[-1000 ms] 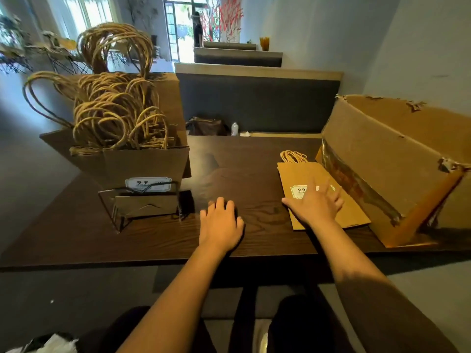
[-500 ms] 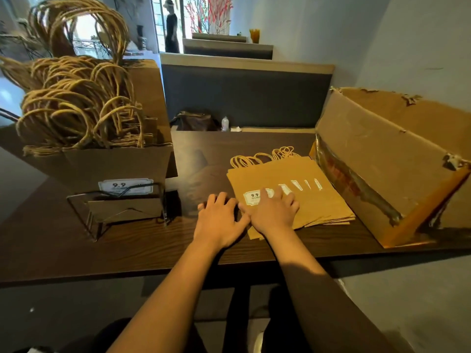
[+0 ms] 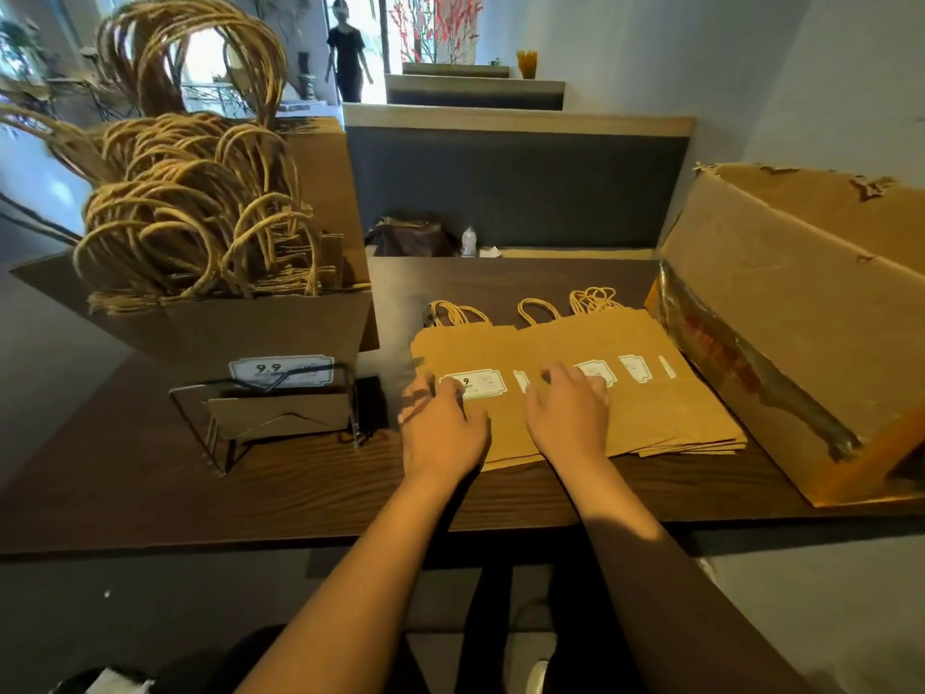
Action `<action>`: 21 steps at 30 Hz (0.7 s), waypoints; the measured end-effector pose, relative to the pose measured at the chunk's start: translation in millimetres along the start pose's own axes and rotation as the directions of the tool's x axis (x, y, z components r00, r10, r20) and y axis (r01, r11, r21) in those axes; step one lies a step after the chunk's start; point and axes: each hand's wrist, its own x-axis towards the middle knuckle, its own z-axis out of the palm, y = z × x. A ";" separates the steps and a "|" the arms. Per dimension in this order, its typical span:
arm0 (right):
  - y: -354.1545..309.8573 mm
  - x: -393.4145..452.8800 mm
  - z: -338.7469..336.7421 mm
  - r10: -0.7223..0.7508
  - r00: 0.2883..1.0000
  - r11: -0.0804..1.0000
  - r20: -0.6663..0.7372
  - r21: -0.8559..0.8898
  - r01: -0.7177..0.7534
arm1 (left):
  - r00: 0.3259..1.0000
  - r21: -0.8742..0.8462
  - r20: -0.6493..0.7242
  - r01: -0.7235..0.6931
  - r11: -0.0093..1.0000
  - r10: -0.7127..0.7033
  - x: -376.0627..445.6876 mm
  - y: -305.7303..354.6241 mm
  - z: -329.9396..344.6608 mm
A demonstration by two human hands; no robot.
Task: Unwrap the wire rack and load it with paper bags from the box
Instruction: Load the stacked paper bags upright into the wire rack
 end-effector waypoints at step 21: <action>10.1 7.0 -17.3 -0.044 0.920 0.478 0.390 0.817 -0.324 | 0.998 -0.492 -0.067 -0.032 0.870 -0.001 -4.2 -1.8 -17.8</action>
